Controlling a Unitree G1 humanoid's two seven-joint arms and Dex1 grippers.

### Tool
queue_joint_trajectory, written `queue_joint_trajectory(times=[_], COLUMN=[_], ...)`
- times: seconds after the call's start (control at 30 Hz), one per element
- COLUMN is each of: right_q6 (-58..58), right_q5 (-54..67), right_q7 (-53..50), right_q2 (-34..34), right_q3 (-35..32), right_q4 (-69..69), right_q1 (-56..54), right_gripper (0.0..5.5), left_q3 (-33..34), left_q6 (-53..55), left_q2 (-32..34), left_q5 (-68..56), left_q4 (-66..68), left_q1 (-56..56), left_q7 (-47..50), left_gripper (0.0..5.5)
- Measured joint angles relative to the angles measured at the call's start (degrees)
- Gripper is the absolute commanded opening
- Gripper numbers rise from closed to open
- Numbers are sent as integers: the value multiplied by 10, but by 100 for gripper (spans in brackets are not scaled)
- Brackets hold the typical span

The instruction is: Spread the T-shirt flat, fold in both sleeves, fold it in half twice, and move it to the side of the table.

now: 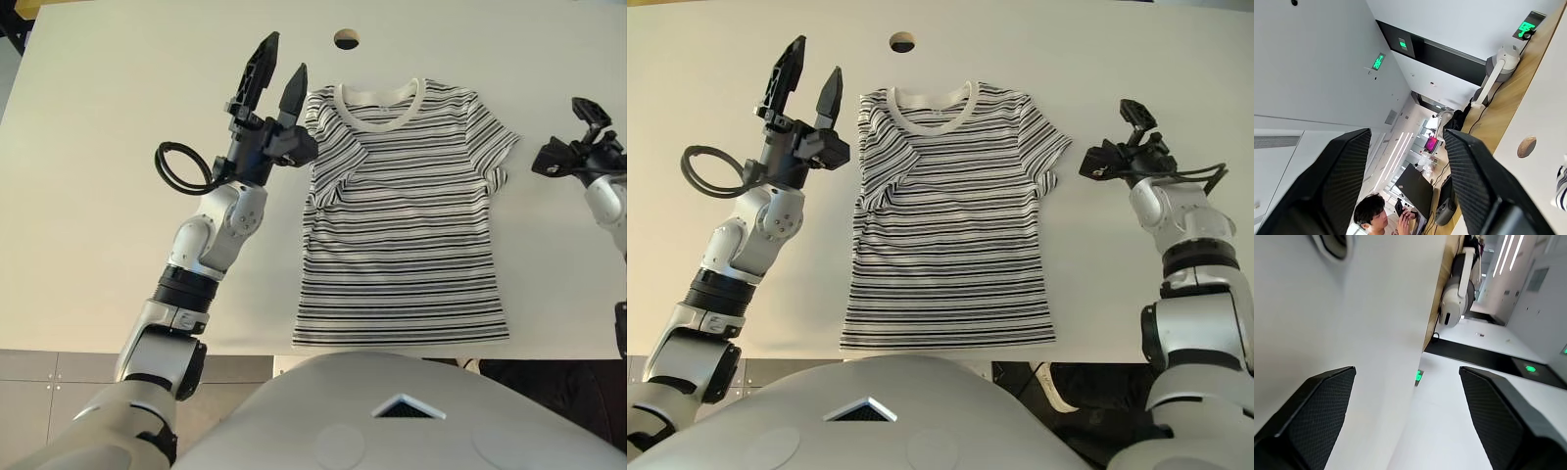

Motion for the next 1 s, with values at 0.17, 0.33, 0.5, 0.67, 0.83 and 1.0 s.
queue_joint_trajectory(times=[0.17,0.33,0.5,0.67,0.83,1.0], right_q6=[0,0,-33,-52,-68,-78], right_q5=[-8,-13,-5,2,12,13], right_q7=[-50,-77,-80,-88,-89,-89], right_q2=[21,29,23,22,21,21], right_q3=[54,99,126,141,151,164], right_q4=[57,77,75,69,60,57], right_q1=[-31,-49,-51,-50,-50,-50], right_gripper=[392,392,392,392,392,299], left_q3=[2,-3,-9,-14,-18,-19], left_q6=[-2,-11,-17,-19,-23,-24], left_q2=[-1,-2,-1,-1,-1,-1], left_q5=[0,1,1,1,1,1], left_q4=[0,1,1,1,1,1], left_q1=[3,3,4,4,5,6], left_q7=[1,1,-8,-18,-22,-23], left_gripper=[275,275,275,275,275,281])
